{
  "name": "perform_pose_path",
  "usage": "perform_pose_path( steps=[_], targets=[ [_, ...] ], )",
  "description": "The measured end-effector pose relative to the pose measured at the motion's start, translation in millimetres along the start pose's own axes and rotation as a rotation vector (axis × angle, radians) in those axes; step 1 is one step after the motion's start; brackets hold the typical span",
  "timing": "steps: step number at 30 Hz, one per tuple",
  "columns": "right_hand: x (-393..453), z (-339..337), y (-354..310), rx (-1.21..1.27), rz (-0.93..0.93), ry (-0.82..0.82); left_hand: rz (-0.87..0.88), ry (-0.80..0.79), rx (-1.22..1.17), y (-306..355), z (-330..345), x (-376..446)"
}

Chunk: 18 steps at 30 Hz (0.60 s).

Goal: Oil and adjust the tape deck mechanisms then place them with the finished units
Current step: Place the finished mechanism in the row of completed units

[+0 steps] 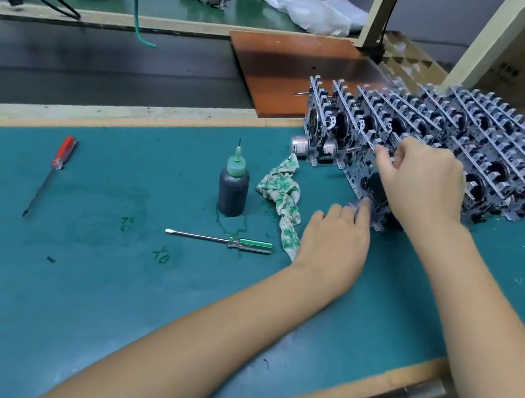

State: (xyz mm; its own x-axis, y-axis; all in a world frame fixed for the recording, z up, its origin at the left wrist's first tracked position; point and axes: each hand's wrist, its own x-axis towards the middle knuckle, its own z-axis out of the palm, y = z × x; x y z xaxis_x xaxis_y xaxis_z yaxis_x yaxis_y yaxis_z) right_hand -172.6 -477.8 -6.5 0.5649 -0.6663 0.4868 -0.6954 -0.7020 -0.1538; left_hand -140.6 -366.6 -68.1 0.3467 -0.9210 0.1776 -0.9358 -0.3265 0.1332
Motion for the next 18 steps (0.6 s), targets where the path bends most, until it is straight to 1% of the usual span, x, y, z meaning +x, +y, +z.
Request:
perform_pose_path(
  steps=[2,4,6,7,8,11,12,14,18],
  targets=[
    [2,0,-1,-0.044,0.019,0.005,-0.006,-0.023,-0.021,-2,-1,3],
    [0,-2,-5,-0.094,-0.008,0.055,-0.008,-0.04,-0.069,-5,-5,4],
    [-7,-8,-13,-0.076,-0.06,0.108,-0.025,-0.06,-0.206,-10,-15,2],
    [-11,-12,-20,-0.032,-0.088,0.122,-0.034,-0.043,-0.289,-14,-22,-1],
    [-16,-17,-28,0.039,-0.119,0.129,-0.037,0.009,-0.364,-20,-31,-5],
    [-36,-32,-68,0.343,-0.225,0.132,-0.061,0.241,-0.604,-45,-62,-27],
    [-44,-36,-85,0.427,-0.261,0.121,-0.081,0.29,-0.668,-56,-73,-37],
    [-58,-41,-118,0.546,-0.348,0.079,-0.136,0.334,-0.72,-81,-91,-61],
    [-77,-40,-181,0.7,-0.534,-0.007,-0.282,0.374,-0.69,-130,-112,-114]
  ],
)
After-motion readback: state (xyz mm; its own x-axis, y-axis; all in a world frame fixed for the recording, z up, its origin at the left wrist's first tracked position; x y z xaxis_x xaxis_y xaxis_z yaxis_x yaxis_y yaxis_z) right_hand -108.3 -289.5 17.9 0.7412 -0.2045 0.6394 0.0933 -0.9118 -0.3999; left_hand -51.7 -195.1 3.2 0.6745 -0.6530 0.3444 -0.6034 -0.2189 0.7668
